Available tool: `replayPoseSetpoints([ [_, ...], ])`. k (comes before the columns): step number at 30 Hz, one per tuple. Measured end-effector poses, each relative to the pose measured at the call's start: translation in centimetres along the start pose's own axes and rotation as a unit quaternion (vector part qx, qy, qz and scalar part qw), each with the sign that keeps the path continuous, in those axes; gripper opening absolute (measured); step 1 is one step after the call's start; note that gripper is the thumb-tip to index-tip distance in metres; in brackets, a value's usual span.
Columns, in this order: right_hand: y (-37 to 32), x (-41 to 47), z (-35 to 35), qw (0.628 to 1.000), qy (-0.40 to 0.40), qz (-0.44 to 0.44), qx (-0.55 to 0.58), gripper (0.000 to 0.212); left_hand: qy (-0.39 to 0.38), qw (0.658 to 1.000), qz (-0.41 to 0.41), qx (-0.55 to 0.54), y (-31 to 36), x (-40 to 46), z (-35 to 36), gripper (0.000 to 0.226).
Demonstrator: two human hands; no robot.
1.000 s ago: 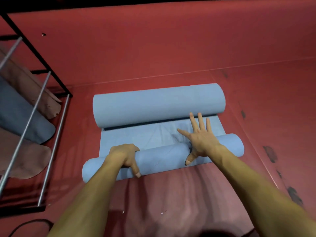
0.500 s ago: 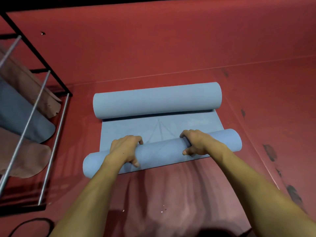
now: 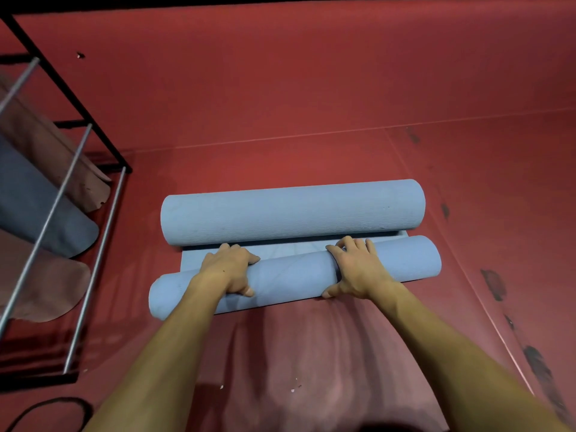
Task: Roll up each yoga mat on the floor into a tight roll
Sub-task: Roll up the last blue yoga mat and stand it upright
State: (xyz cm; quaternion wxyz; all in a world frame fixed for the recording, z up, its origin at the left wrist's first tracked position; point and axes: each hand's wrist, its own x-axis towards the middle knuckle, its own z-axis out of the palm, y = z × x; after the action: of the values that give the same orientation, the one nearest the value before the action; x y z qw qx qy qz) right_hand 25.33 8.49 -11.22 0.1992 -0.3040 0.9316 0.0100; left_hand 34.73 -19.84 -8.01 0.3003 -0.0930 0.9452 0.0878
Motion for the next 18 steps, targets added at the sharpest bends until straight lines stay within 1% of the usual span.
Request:
replayPoseSetpoints([
  [3, 0.2, 0.0, -0.3, 1.000, 0.009, -0.004, 0.007, 0.121, 0.016, 1.000, -0.005, -0.006, 0.2, 0.0, 0.0, 0.077],
  [5, 0.0, 0.0, -0.4, 0.999, 0.014, 0.008, 0.033, 0.121, 0.017, 1.000, -0.010, -0.010, 0.2, 0.1, -0.2, 0.077],
  [7, -0.1, -0.2, -0.4, 0.998, 0.019, 0.016, 0.055, 0.113, 0.003, 1.000, -0.009, -0.003, 0.6, 0.0, -0.4, 0.076],
  [9, -0.2, -0.2, -0.5, 0.998, 0.021, 0.020, 0.058, 0.106, -0.001, 1.000, -0.009, 0.014, 1.3, -0.2, -0.1, 0.084],
  [12, -0.3, -0.2, -0.6, 0.998, 0.025, 0.038, 0.043, 0.106, 0.040, 0.998, -0.027, 0.029, 2.1, -0.1, 1.1, 0.088],
  [15, 0.0, -0.4, -0.3, 0.998, 0.042, 0.038, 0.013, 0.107, 0.070, 0.997, -0.021, 0.032, 1.9, 0.1, 1.3, 0.078],
  [17, 0.3, -0.5, -0.1, 0.999, 0.047, 0.022, -0.004, 0.112, 0.094, 0.995, -0.009, 0.032, 1.8, 0.1, 1.0, 0.074],
  [18, 0.4, -0.4, 0.0, 0.999, 0.050, 0.020, -0.006, 0.118, 0.106, 0.994, -0.010, 0.024, 1.7, 0.1, 0.8, 0.077],
])
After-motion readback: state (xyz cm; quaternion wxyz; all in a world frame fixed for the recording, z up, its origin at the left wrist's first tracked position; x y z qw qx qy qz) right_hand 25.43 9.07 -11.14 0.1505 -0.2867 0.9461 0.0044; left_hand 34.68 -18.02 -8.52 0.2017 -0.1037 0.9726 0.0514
